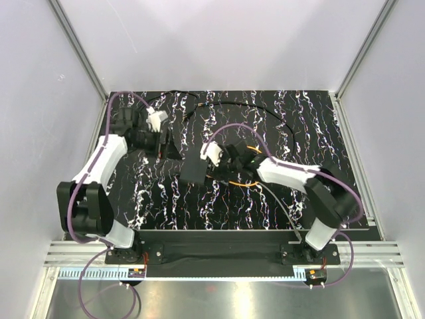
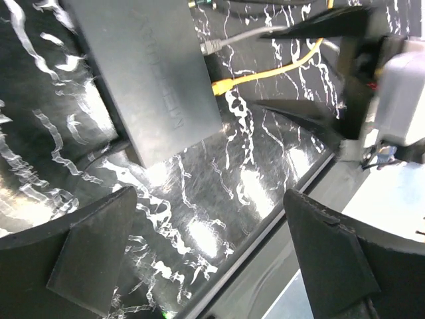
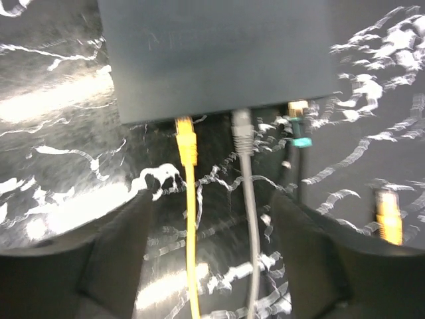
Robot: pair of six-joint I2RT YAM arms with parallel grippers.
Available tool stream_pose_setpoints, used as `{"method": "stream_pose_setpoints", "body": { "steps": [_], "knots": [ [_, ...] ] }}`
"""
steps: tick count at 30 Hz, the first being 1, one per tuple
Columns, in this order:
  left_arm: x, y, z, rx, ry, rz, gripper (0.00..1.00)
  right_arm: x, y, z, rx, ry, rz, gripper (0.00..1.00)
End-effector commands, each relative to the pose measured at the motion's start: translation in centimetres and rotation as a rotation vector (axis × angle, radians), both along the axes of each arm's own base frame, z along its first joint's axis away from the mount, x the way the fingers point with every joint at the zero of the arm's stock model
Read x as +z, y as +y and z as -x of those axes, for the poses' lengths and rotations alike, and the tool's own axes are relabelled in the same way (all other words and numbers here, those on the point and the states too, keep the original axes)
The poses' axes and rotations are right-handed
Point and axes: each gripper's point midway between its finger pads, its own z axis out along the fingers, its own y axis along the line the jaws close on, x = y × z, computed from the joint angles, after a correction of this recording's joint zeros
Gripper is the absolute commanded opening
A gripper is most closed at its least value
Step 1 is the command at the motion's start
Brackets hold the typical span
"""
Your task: Insert the plug into the switch port
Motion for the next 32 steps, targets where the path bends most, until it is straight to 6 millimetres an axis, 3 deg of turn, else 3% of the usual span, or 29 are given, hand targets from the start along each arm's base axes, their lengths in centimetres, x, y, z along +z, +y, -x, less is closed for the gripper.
{"method": "stream_pose_setpoints", "body": {
  "steps": [1,3,4,7,10,11,13,14,16,21,27,32],
  "knots": [
    [5.5,1.9,-0.8,-0.007,-0.186,-0.053,0.99,5.5,-0.9,0.4,-0.011,-0.048,-0.070,0.80],
    [7.0,2.8,-0.5,-0.017,-0.219,-0.074,0.99,6.5,-2.0,0.9,-0.048,-0.003,-0.077,0.83],
    [7.9,3.1,-0.3,-0.012,-0.251,-0.086,0.99,8.1,-3.0,0.7,-0.076,-0.010,-0.102,0.86],
    [9.8,5.4,-0.4,0.067,-0.329,-0.132,0.99,10.2,-5.4,1.3,-0.138,0.041,-0.141,0.98],
    [10.2,7.1,-0.2,0.109,-0.347,-0.195,0.99,11.6,-8.7,1.2,-0.242,0.090,-0.172,1.00],
    [10.0,7.6,0.0,0.105,-0.350,-0.214,0.99,11.3,-10.8,0.9,-0.302,0.122,-0.178,1.00],
    [9.3,8.5,0.3,0.127,-0.326,-0.234,0.99,12.2,-12.8,1.1,-0.370,0.144,-0.217,1.00],
    [8.9,8.9,0.4,0.141,-0.321,-0.247,0.99,12.2,-14.9,0.8,-0.433,0.175,-0.229,1.00],
    [8.3,9.5,0.6,0.159,-0.316,-0.269,0.99,13.0,-17.0,1.0,-0.509,0.204,-0.279,1.00],
    [4.7,10.5,1.3,0.194,-0.295,-0.325,0.99,11.7,-22.7,1.7,-0.717,0.311,-0.328,1.00],
    [1.3,11.4,2.1,0.231,-0.249,-0.375,0.99,10.7,-24.6,2.4,-0.808,0.390,-0.386,1.00],
    [1.4,11.4,2.2,0.291,-0.265,-0.331,0.99,11.8,-24.8,1.9,-0.825,0.374,-0.411,1.00]
  ]
}}
